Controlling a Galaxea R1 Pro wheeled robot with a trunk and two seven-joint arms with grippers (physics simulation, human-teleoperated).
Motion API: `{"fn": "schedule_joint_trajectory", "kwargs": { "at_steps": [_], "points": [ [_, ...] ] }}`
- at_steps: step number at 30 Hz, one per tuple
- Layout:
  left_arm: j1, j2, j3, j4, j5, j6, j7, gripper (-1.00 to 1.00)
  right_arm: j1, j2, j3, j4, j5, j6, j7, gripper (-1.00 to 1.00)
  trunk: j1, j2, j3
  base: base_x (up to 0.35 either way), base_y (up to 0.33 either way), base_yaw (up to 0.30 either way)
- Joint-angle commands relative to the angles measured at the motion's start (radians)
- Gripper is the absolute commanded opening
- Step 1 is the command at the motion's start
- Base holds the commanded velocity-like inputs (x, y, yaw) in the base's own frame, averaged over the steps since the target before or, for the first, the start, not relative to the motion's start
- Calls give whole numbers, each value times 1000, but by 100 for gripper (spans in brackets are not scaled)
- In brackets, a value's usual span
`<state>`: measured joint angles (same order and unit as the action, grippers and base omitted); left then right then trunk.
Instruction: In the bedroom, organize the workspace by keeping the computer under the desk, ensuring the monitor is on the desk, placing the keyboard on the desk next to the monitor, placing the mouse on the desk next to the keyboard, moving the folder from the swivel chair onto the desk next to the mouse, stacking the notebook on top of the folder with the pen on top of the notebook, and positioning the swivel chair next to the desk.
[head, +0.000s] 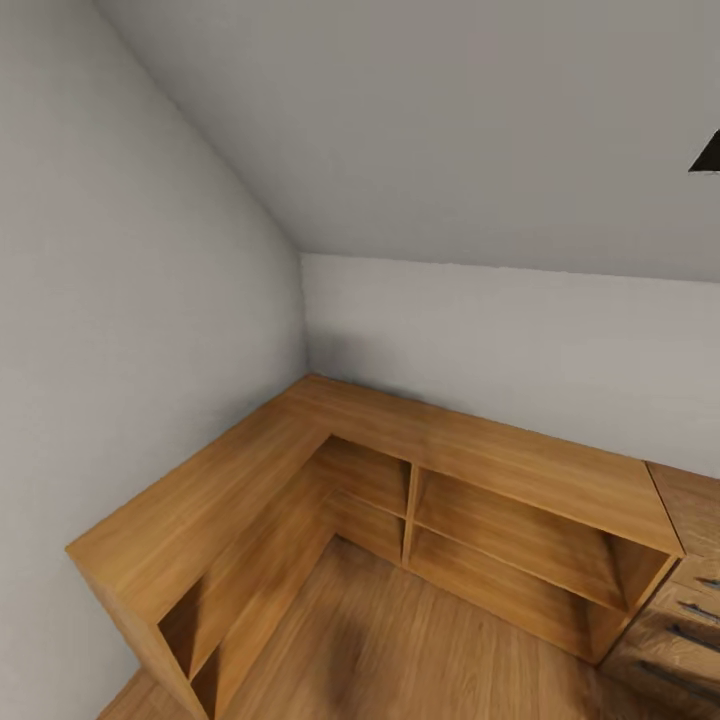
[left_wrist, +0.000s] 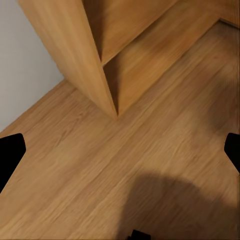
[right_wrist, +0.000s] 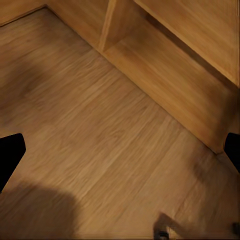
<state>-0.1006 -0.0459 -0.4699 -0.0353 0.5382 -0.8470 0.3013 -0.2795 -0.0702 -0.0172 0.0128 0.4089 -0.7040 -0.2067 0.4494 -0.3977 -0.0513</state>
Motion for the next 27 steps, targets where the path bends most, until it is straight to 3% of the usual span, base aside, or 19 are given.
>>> {"fn": "schedule_joint_trajectory", "kwargs": {
  "at_steps": [1, 10, 27],
  "points": [
    [-1, 0, -9, 0, 4, -2, 6, 100, -1, 0, -2, 1, 10, -2, -8, 100, 1, -2, -3, 4, 0, -244],
    [-1, 0, -9, 0, 4, -2, 7, 100, -1, 1, -3, 2, 10, -2, -8, 100, 1, -2, -10, 1, 0, -244],
    [-1, 0, -7, 0, 5, -3, 7, 100, -1, 3, -3, 2, 10, -1, -8, 100, 1, -2, -22, 193, 136, -244]
  ]
}}
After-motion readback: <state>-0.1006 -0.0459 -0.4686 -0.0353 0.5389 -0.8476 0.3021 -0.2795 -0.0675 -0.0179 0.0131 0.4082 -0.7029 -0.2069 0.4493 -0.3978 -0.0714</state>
